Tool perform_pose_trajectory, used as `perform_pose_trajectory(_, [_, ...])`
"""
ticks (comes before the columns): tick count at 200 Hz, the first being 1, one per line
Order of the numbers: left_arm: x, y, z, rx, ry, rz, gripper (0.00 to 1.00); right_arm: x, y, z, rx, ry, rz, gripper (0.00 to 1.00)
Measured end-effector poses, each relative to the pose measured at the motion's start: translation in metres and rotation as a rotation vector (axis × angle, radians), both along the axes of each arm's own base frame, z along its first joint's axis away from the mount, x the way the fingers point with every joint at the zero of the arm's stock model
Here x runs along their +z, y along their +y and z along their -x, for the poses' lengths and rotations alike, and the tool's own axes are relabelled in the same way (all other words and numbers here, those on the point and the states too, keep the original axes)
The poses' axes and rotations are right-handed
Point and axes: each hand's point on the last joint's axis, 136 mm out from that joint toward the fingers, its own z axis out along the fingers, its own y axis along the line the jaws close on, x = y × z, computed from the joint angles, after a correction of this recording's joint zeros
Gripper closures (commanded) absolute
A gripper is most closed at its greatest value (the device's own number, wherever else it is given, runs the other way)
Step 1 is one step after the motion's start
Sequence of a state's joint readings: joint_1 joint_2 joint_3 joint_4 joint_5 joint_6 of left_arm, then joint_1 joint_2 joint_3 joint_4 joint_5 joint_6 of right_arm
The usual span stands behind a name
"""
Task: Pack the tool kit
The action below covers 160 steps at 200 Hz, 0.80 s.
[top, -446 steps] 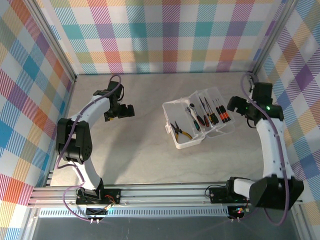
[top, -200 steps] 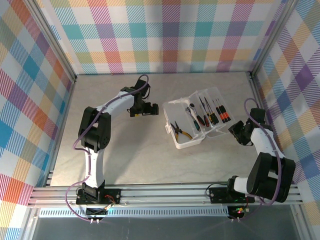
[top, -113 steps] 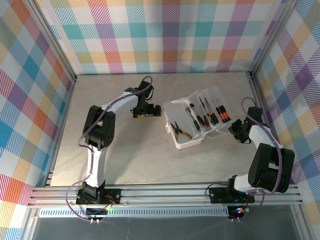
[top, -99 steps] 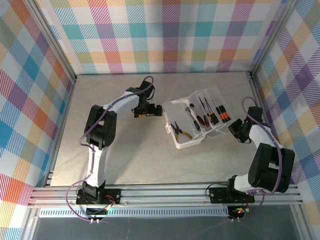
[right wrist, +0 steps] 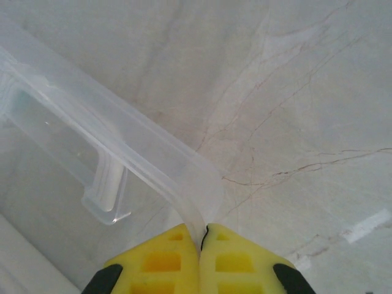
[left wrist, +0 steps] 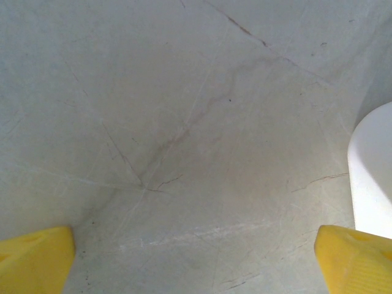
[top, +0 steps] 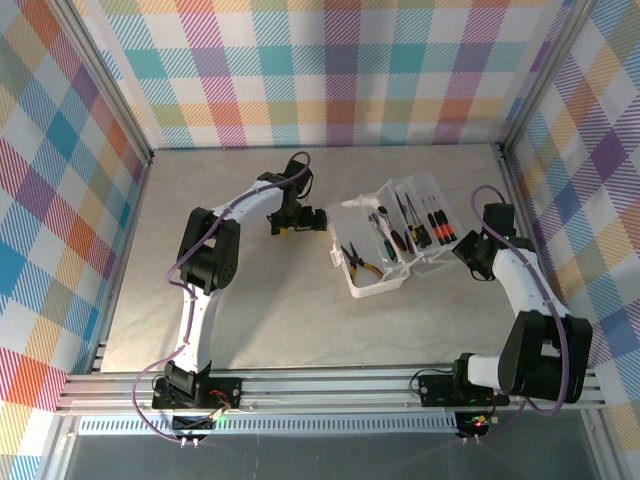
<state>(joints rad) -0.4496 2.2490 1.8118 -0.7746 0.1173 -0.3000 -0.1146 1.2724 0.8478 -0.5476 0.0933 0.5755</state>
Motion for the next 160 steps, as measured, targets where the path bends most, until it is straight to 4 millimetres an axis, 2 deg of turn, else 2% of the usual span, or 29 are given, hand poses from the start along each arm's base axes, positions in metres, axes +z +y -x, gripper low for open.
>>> perform_pose_trajectory(37, [0.0, 0.0, 0.0, 0.0, 0.0, -0.002, 0.0, 0.048, 0.015, -0.002, 0.085, -0.071, 0.109, 1.0])
perform_pose_trajectory(63, [0.0, 0.0, 0.0, 0.001, 0.0, -0.002, 0.0, 0.07, 0.031, -0.001, 0.154, -0.093, 0.171, 1.0])
perform_pose_trajectory(88, [0.0, 0.0, 0.0, 0.001, 0.0, -0.002, 0.0, 0.084, 0.049, 0.003, 0.218, -0.102, 0.23, 1.0])
perform_pose_trajectory(118, [0.0, -0.001, 0.0, 0.0, 0.0, -0.003, 0.0, 0.101, 0.081, 0.009, 0.321, -0.122, 0.281, 1.0])
perform_pose_trajectory(160, [0.0, -0.002, 0.001, -0.002, -0.004, -0.008, 0.0, 0.11, 0.125, 0.023, 0.442, -0.142, 0.35, 1.0])
